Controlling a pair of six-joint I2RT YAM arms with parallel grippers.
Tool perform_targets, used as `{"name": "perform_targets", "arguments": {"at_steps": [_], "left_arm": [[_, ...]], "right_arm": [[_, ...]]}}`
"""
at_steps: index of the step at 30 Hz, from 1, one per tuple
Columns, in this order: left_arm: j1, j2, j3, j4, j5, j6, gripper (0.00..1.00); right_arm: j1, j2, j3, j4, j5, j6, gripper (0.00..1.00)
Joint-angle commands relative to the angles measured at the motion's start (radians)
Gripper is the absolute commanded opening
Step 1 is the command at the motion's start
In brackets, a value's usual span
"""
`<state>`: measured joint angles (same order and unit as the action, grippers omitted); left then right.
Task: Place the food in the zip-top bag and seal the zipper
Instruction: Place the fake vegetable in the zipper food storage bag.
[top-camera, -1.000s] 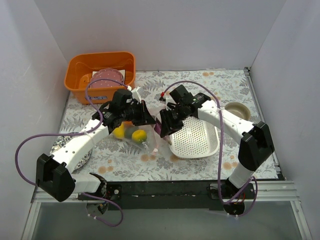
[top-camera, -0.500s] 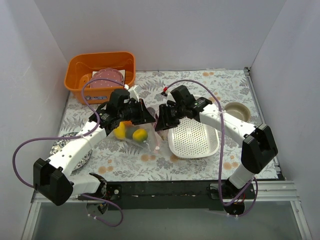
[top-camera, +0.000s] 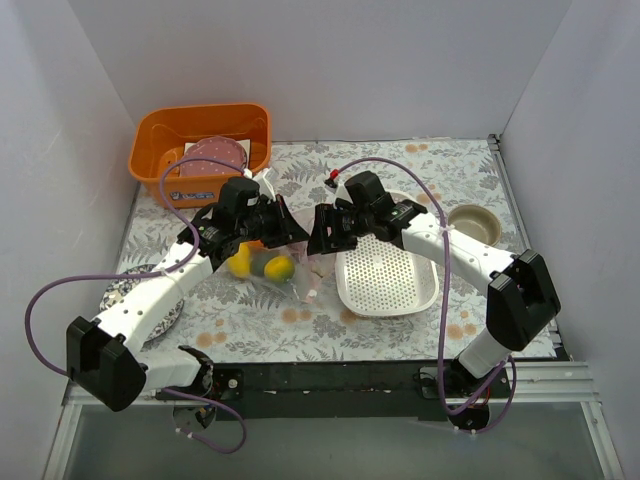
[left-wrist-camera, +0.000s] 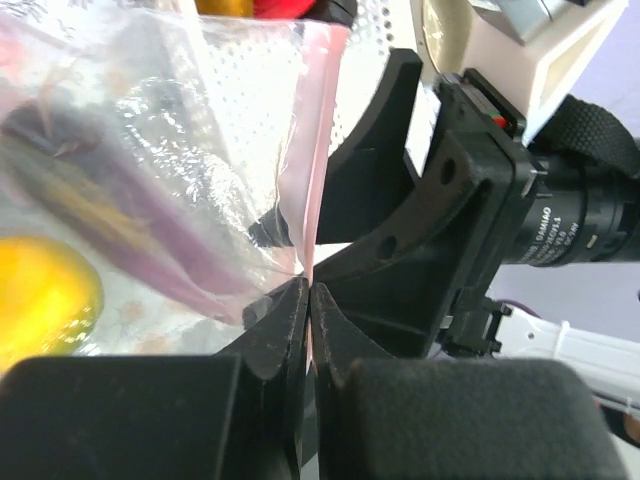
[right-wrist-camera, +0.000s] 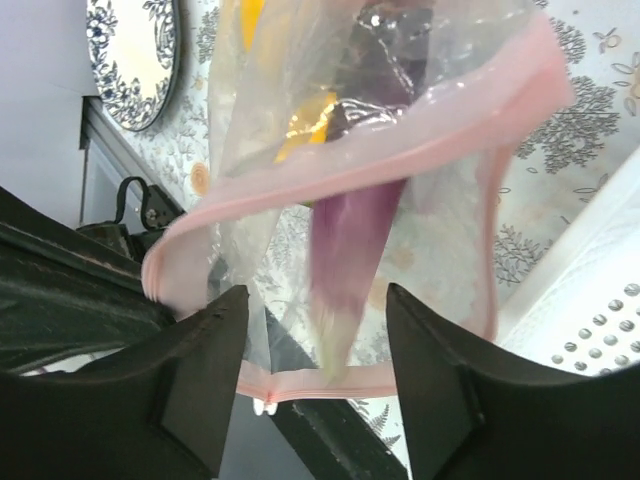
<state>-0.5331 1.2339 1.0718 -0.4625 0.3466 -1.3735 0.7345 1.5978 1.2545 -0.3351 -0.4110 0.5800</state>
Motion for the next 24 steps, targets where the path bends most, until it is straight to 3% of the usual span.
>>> {"name": "perform_targets", "arguments": {"at_steps": [1,11,14,15,17,21,24], "left_arm": [[-0.005,-0.033,0.051,-0.030,-0.087,0.014,0.00],[-0.004,-0.040,0.056,-0.042,-0.141,0.010,0.00],[-0.004,-0.039,0.048,-0.036,-0.132,0.008,0.00],[-0.004,-0.036,0.048,-0.034,-0.130,0.008,0.00],[-0.004,-0.033,0.048,-0.033,-0.127,0.010,0.00],[-0.005,-0.025,0.057,-0.034,-0.121,0.016,0.00],[-0.005,-0.033,0.051,-0.039,-0.121,0.016,0.00]], "right_arm": [[-0.001,-0.044,0.040,0.002,0.052,-0.061,0.68],[-0.092,-0.245,-0.081,-0.061,0.280,-0.048,0.68],[-0.128,-0.318,-0.148,-0.029,0.339,-0.043,0.74],[-0.138,-0.331,-0.162,-0.021,0.348,-0.057,0.81],[-0.167,-0.320,-0.191,-0.018,0.339,-0.094,0.84],[-0.210,-0.196,-0.141,-0.183,0.406,-0.150,0.76],[-0.240,-0.202,-0.162,-0.174,0.520,-0.210,0.78]]}}
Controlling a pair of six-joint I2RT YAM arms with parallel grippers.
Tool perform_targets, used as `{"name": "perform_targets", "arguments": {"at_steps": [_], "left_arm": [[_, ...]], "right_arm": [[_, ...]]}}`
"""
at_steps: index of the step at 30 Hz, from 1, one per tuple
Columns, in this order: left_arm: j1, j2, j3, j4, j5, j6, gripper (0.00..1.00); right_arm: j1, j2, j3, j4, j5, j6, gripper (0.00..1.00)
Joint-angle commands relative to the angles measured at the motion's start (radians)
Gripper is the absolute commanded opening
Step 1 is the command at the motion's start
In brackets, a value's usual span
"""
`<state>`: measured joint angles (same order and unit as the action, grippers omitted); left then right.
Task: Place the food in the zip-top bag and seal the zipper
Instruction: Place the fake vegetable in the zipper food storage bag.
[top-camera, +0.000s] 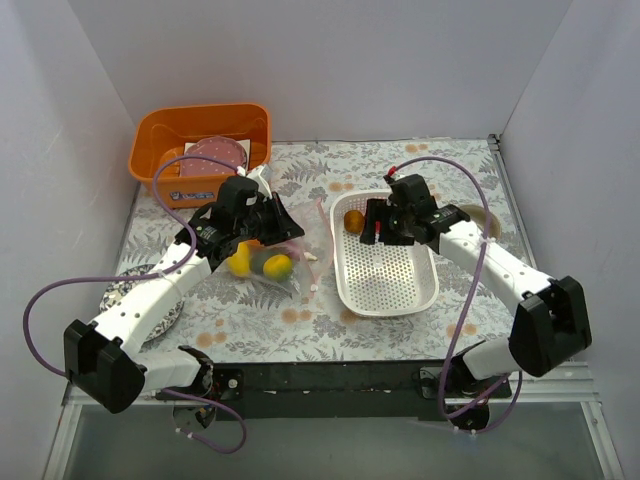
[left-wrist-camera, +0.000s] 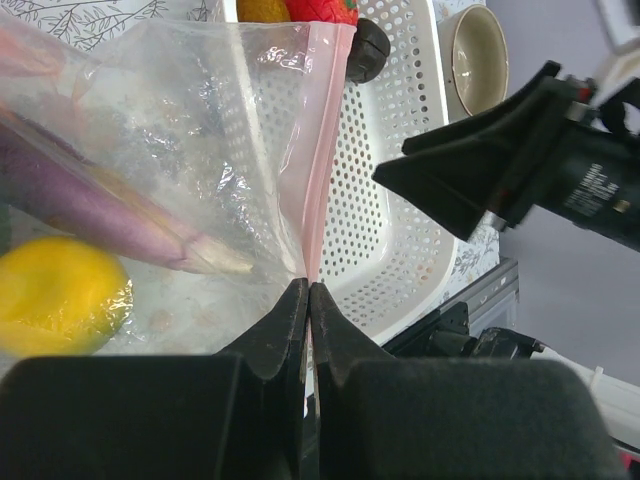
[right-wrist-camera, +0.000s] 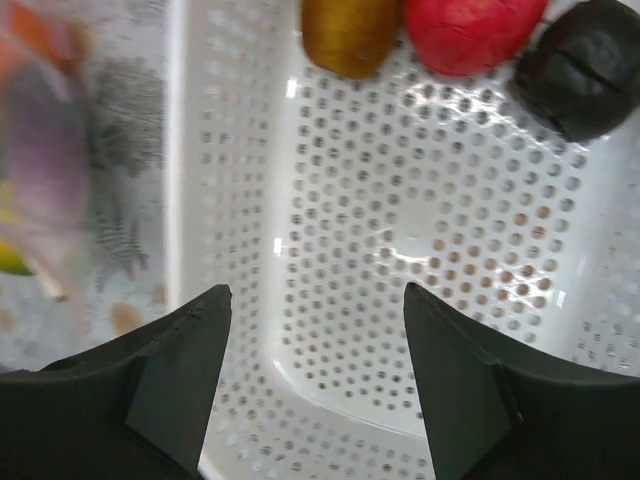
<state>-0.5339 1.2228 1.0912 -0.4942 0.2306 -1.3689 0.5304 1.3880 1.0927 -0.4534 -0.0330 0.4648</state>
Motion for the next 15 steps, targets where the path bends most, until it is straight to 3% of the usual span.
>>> {"name": "perform_targets", "arguments": {"at_steps": [1,7,15], "left_arm": [[-0.003,-0.031,0.027,-0.003,-0.005,0.010,0.00],[-0.005,-0.045,-0.005,0.017,0.004,-0.002,0.00],[-0.003,-0.062,-0.028,0.019,0.021,-0.013,0.00]], "right_arm": [[-0.046,0.009,0.001,-0.042,0.156,-0.112,0.78],[-0.116,0.111,0.079,-0.054,0.228,-0.169,0.78],[-0.158,0.278,0.137,0.060,0.225,-0.236,0.77]]}}
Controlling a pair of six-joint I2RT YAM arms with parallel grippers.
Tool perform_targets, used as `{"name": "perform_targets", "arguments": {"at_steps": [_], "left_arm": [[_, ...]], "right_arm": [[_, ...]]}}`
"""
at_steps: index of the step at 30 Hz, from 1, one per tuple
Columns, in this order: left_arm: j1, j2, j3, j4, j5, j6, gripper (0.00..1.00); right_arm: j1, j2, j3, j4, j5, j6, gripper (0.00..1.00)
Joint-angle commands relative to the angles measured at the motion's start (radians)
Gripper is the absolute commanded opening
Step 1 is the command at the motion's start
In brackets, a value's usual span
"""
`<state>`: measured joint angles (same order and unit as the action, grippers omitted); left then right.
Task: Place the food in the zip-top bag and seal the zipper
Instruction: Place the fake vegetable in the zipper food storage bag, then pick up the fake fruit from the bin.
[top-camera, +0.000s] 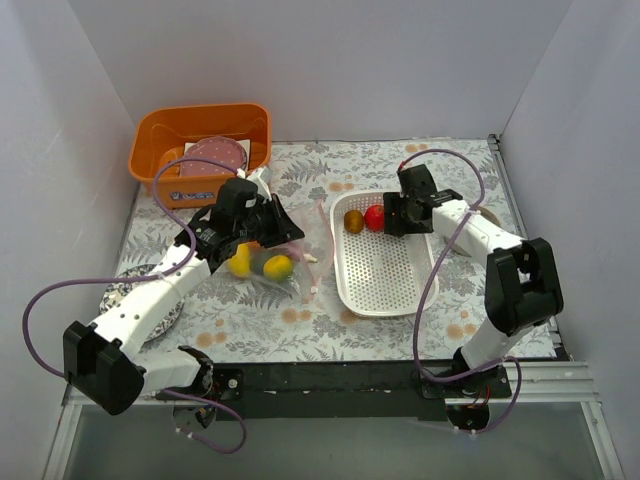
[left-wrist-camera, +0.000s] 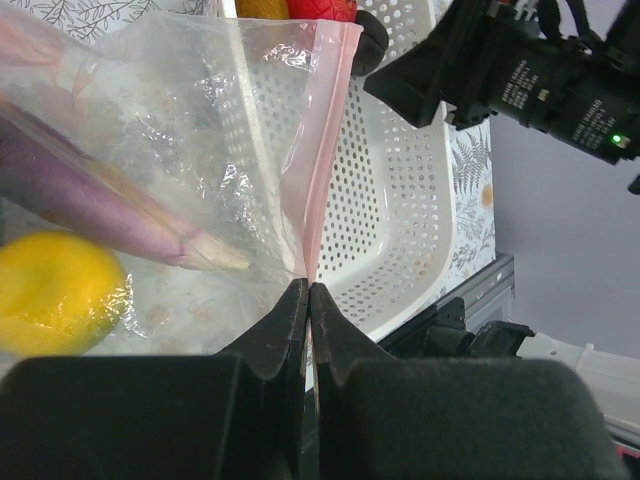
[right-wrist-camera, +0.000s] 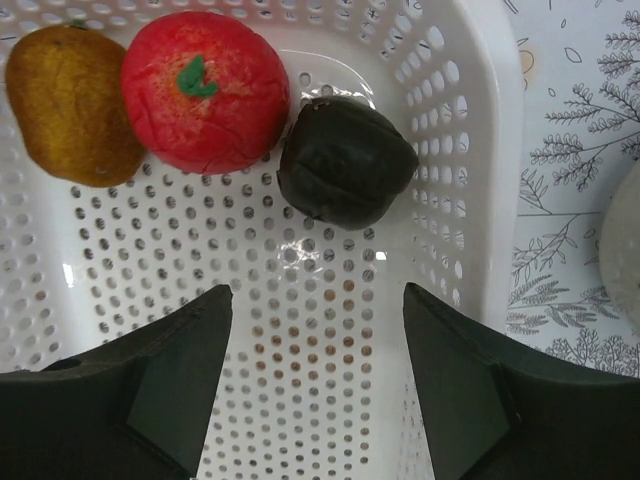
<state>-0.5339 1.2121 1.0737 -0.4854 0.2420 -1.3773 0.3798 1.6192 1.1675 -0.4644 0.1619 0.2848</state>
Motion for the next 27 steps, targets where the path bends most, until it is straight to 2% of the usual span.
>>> {"name": "perform_targets", "arguments": {"at_steps": [1,14,18,22,27], "left_arm": [[-0.003,-0.057,-0.015,0.010,0.003,-0.003,0.00],[-0.003,-0.023,0.008,0.011,0.023,0.018,0.00],[-0.003,-0.020,0.020,0.011,0.025,0.020,0.00],[-0.003,-0.028,0.014,-0.001,0.029,0.021,0.00],[-0.003,-0.051,-0.011,-0.001,0.022,0.012,0.00]], "right_arm": [[-0.009,0.056,0.072,0.072,0.028,-0.062,0.76],[-0.012,0.174,0.123,0.141,0.100,-0.127,0.69],[-0.016,0.234,0.139,0.153,0.114,-0.142,0.63],[-0.028,0.246,0.107,0.199,0.039,-0.144,0.62],[-0.028,0.203,0.040,0.214,0.005,-0.125,0.53]]}}
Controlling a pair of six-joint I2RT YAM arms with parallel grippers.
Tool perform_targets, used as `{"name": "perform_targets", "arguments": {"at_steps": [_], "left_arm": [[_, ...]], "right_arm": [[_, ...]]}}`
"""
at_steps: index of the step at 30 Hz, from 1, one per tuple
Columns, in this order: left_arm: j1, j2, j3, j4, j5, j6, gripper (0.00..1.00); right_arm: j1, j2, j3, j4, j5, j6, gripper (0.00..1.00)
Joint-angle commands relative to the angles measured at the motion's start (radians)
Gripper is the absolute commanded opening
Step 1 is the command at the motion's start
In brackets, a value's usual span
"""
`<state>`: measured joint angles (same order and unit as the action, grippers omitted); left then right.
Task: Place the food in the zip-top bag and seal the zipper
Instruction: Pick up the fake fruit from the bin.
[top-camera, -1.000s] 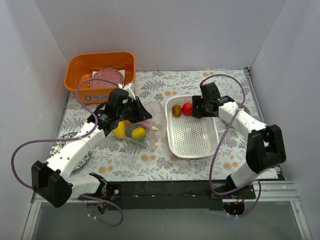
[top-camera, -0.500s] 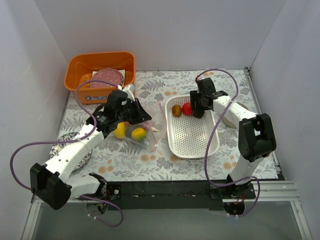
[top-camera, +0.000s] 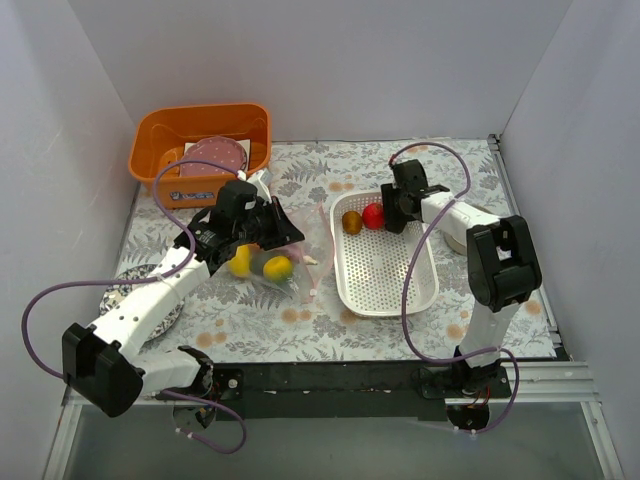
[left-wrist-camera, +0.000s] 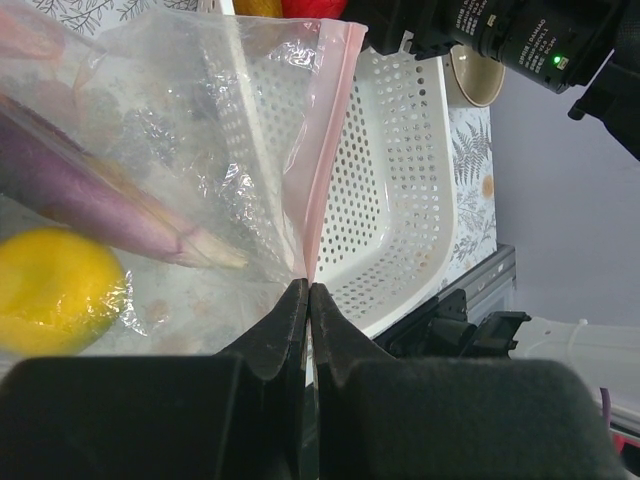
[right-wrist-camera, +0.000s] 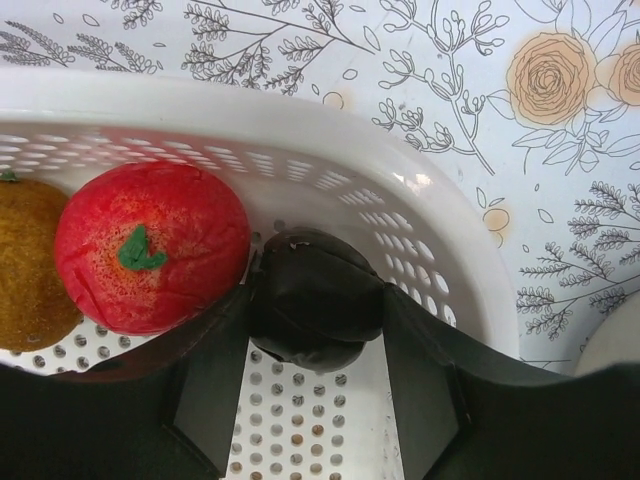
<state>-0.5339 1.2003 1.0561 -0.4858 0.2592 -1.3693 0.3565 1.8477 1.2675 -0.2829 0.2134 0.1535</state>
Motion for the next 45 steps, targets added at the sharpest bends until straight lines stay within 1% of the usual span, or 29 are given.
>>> {"name": "perform_targets", "arguments": {"at_steps": [1,7,12,14,15,16,19,20,22,27,37,39,41,43,45], "left_arm": [[-0.003,-0.039,0.005,0.000,0.008,0.003,0.00],[-0.003,-0.028,0.008,0.000,0.018,0.007,0.00],[-0.003,-0.031,0.002,0.006,0.017,0.003,0.00],[-0.003,-0.031,-0.002,0.010,0.023,0.001,0.00],[-0.003,-0.028,-0.004,0.010,0.026,0.003,0.00],[-0.003,-0.027,-0.005,0.010,0.026,0.004,0.00],[-0.003,-0.022,-0.007,0.018,0.028,0.001,0.00],[-0.003,-0.022,-0.008,0.019,0.029,-0.001,0.00],[-0.003,-0.021,-0.005,0.029,0.031,-0.004,0.00],[-0.003,-0.004,0.007,0.033,0.038,-0.001,0.00],[-0.003,-0.024,-0.002,0.035,0.023,-0.007,0.00],[-0.005,-0.037,-0.007,0.039,0.014,-0.011,0.00],[-0.005,-0.057,-0.013,0.041,-0.001,-0.010,0.00],[-0.003,-0.065,-0.011,0.038,-0.017,-0.005,0.00],[-0.003,-0.068,-0.013,0.035,-0.020,-0.005,0.00]], "right_arm": [[-0.005,-0.036,-0.078,0.039,-0.051,0.006,0.52],[-0.005,-0.102,-0.166,0.016,-0.104,0.017,0.48],[-0.001,-0.231,-0.298,0.022,-0.204,0.046,0.46],[0.004,-0.286,-0.322,0.018,-0.267,0.041,0.47],[0.007,-0.303,-0.333,0.010,-0.323,0.034,0.48],[0.018,-0.315,-0.342,0.001,-0.342,0.028,0.48],[0.038,-0.338,-0.349,-0.047,-0.376,0.011,0.58],[0.042,-0.329,-0.344,-0.065,-0.375,0.008,0.63],[0.052,-0.323,-0.345,-0.097,-0.352,0.003,0.66],[0.053,-0.331,-0.359,-0.093,-0.339,0.003,0.68],[0.053,-0.314,-0.323,-0.127,-0.336,0.017,0.68],[0.053,-0.305,-0.321,-0.144,-0.327,0.029,0.66],[0.053,-0.304,-0.327,-0.145,-0.327,0.037,0.60],[0.053,-0.315,-0.339,-0.134,-0.341,0.046,0.56],[0.053,-0.321,-0.338,-0.136,-0.344,0.064,0.56]]}}
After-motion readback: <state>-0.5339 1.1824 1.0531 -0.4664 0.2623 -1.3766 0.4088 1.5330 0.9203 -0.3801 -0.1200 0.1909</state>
